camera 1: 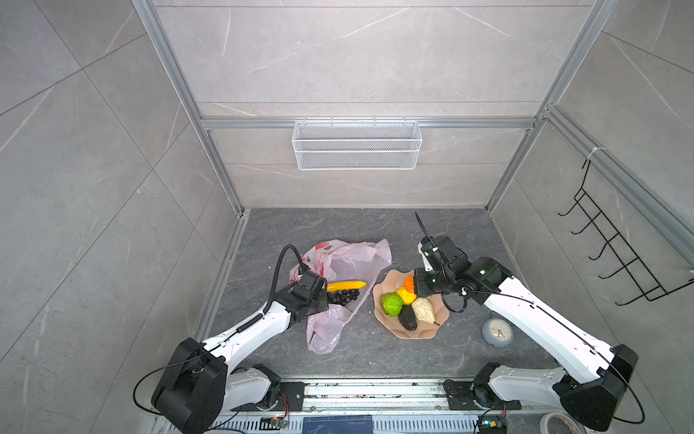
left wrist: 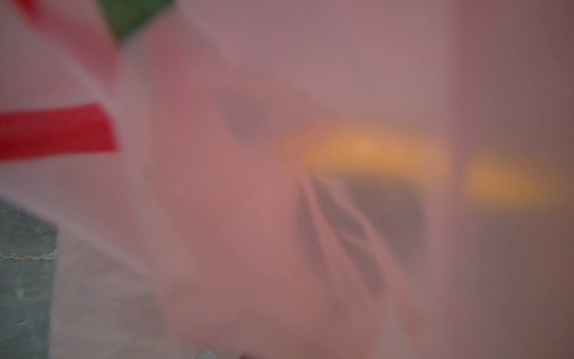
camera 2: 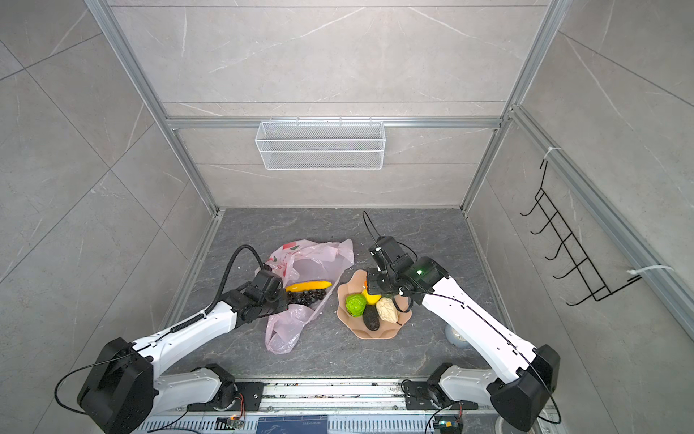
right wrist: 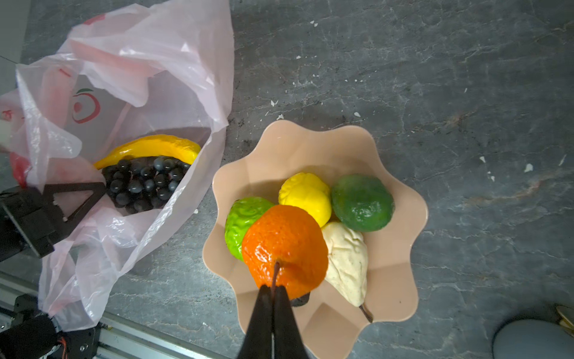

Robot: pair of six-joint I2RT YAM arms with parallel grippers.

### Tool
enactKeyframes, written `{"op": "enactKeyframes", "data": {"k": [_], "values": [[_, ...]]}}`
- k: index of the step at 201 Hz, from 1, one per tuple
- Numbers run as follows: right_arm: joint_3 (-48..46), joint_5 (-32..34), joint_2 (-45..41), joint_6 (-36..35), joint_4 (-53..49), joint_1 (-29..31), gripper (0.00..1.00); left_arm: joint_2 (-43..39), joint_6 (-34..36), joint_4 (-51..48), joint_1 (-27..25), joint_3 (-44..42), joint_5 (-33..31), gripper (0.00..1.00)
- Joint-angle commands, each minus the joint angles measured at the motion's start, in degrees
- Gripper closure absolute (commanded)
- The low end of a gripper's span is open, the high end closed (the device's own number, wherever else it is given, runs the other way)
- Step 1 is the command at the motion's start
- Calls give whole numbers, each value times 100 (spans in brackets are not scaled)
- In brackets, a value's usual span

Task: Take the fake fruits out of the plastic bag
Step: 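Lift the orange fruit out and carry it over the peach bowl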

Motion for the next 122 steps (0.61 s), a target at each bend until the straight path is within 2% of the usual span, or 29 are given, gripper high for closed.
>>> {"op": "enactKeyframes", "data": {"k": [1, 20, 122], "values": [[-76, -195, 313, -92, 349, -140, 100, -115, -115, -32, -26, 60, -73, 93], [-107, -679, 599, 66, 657, -297, 100, -121, -118, -46, -24, 54, -66, 93], [73, -544, 1849, -47, 1265, -458, 100, -65, -99, -6, -27, 90, -7, 93]]}}
